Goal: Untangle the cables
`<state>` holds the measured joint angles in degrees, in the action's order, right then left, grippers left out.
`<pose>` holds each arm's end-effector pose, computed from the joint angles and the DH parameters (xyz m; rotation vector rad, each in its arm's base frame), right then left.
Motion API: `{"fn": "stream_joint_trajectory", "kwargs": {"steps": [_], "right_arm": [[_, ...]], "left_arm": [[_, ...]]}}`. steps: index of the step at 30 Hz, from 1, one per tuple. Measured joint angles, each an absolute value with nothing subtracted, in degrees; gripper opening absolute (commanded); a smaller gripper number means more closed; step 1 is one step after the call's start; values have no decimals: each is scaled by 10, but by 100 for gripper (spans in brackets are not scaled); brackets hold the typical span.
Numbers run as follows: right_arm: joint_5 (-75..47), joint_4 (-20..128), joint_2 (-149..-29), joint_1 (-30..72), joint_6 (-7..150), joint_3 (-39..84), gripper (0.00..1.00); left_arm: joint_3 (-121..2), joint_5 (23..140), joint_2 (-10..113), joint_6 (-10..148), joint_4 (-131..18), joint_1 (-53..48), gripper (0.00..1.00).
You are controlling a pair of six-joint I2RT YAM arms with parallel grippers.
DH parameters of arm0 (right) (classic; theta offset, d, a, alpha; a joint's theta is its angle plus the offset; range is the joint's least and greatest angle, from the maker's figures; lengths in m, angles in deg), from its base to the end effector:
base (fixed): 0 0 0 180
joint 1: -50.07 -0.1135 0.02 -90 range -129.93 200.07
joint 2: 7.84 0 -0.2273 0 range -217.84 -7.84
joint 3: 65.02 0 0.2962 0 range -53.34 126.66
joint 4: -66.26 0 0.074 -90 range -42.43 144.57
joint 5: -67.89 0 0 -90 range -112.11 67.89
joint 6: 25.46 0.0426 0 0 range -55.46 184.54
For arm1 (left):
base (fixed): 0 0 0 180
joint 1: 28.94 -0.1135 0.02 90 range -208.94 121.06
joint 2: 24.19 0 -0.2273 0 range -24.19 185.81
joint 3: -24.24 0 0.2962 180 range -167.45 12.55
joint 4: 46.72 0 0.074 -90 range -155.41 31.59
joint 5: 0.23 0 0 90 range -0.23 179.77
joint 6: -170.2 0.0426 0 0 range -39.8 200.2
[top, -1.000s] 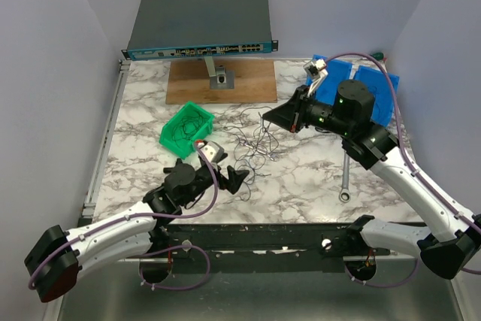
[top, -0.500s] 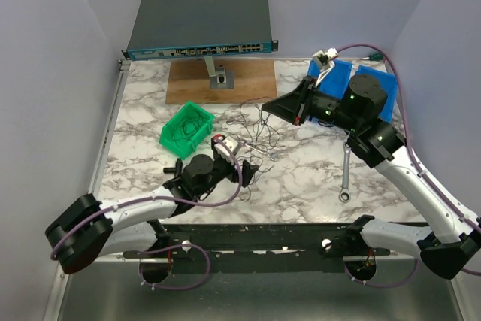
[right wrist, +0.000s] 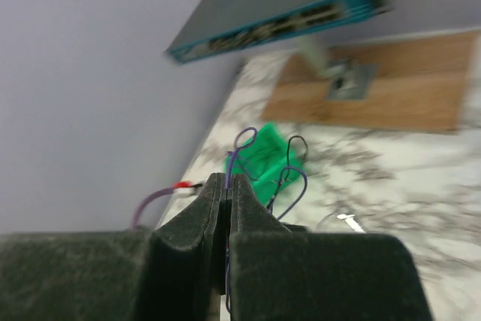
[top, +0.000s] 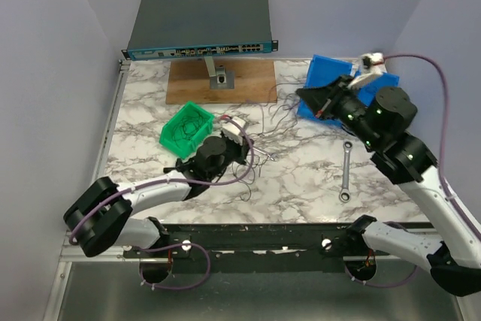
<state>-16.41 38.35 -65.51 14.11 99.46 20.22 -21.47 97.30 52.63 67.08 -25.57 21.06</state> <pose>0.2220 0.1663 0.4420 -0.0981 1.6735 1.0330 0.2204 -0.2540 0.1617 0.4727 1.7307 -0.6868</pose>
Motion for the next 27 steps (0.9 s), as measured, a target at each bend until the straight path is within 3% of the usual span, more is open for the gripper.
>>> {"fn": "stream_joint_trajectory", "kwargs": {"steps": [7, 11, 24, 27], "right_arm": [[-580, 300, -533, 141, 936, 189, 1], [-748, 285, -508, 141, 895, 171, 1], [-951, 279, -591, 141, 802, 160, 1], [-982, 342, -577, 141, 715, 173, 1]], "left_arm": [[-113, 954, 434, 540, -267, 37, 0], [-84, 968, 397, 502, -286, 22, 0], [-75, 1033, 367, 409, -352, -15, 0], [-71, 1048, 359, 386, -372, -27, 0]]}}
